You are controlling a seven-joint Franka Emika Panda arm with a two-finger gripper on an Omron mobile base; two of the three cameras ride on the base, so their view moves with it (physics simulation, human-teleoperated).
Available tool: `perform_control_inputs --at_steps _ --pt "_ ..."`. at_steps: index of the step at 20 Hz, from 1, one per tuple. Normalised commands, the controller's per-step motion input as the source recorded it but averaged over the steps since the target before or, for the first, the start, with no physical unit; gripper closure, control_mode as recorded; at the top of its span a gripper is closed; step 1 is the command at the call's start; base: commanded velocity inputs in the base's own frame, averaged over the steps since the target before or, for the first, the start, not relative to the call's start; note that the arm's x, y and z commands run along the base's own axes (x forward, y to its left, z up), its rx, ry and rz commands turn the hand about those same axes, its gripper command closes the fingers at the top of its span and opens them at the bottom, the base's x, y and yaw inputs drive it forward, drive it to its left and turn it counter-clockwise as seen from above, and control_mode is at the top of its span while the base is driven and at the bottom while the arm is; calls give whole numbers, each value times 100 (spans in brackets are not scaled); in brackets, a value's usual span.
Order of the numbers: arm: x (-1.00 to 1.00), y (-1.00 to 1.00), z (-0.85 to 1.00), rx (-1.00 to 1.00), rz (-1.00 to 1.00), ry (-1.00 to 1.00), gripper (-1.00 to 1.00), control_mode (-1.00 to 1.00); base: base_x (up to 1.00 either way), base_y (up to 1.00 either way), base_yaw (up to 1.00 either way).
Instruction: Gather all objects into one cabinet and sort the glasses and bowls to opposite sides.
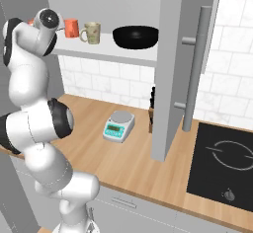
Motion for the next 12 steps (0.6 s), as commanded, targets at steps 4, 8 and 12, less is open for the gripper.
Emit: perform_control_inputs --at_steps 4,8,12 --pt "42 42 -11 0 0 0 100 -100 0 0 0" --pt "32 26 -29 0 0 0 100 -100 0 0 0" --pt "44 6 -33 0 0 0 100 -100 0 0 0"
